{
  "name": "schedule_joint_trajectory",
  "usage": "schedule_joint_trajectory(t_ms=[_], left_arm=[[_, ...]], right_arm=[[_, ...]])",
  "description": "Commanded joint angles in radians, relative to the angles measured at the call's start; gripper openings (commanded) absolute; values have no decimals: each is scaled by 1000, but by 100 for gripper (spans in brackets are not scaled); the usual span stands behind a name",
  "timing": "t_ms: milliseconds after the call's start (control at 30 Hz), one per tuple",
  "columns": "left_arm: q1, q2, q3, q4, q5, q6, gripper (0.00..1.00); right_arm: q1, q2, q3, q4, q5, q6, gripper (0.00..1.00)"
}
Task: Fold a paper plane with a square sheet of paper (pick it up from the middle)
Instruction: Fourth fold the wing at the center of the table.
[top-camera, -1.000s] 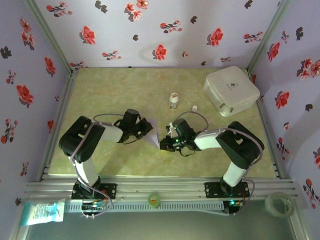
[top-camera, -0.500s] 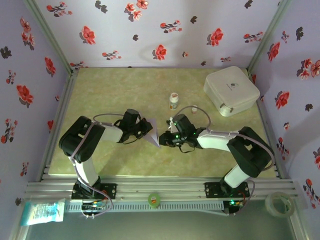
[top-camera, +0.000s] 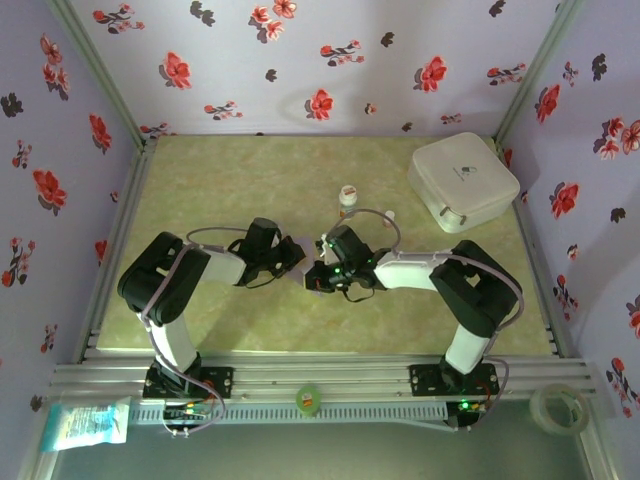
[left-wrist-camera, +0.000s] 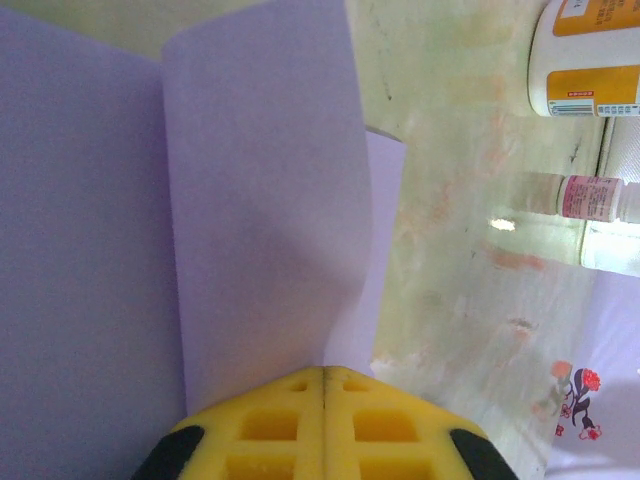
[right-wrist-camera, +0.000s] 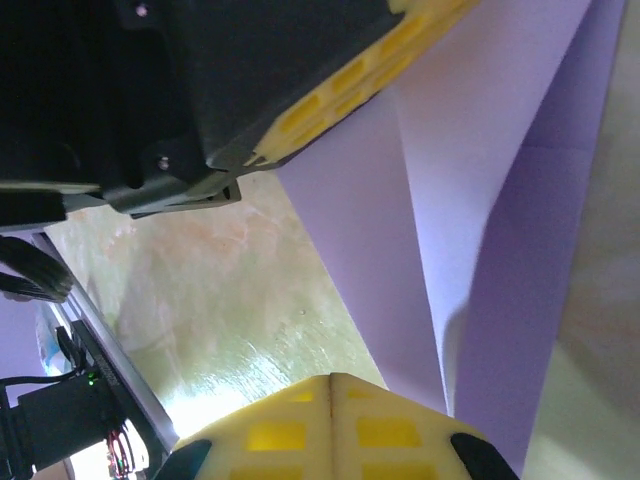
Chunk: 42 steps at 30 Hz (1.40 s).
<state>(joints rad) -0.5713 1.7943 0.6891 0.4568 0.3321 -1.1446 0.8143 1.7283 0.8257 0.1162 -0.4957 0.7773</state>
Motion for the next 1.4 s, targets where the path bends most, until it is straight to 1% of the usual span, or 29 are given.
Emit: schedule_joint_trajectory(t_ms=[0, 933, 1000, 1100, 1200, 1300, 1367], left_arm=[[-1, 31, -19, -44, -44, 11, 3], [0, 17, -10, -36, -40, 12, 4], [-1, 3, -1, -25, -26, 16, 6], [2, -29, 20, -17, -1, 25, 11], [2, -75, 39, -31, 11, 43, 25], [-1, -126, 37, -58, 12, 58, 26], [-5, -154, 23, -79, 13, 62, 25]], right_arm=[[-3, 16, 0, -19, 31, -9, 0], [-26, 48, -144, 105, 22, 62, 0], [-26, 47, -159, 112, 27, 68, 0], [-27, 45, -172, 112, 32, 68, 0], [-30, 45, -175, 112, 32, 69, 0], [-33, 50, -178, 117, 30, 74, 0], [-36, 51, -179, 121, 31, 76, 0]])
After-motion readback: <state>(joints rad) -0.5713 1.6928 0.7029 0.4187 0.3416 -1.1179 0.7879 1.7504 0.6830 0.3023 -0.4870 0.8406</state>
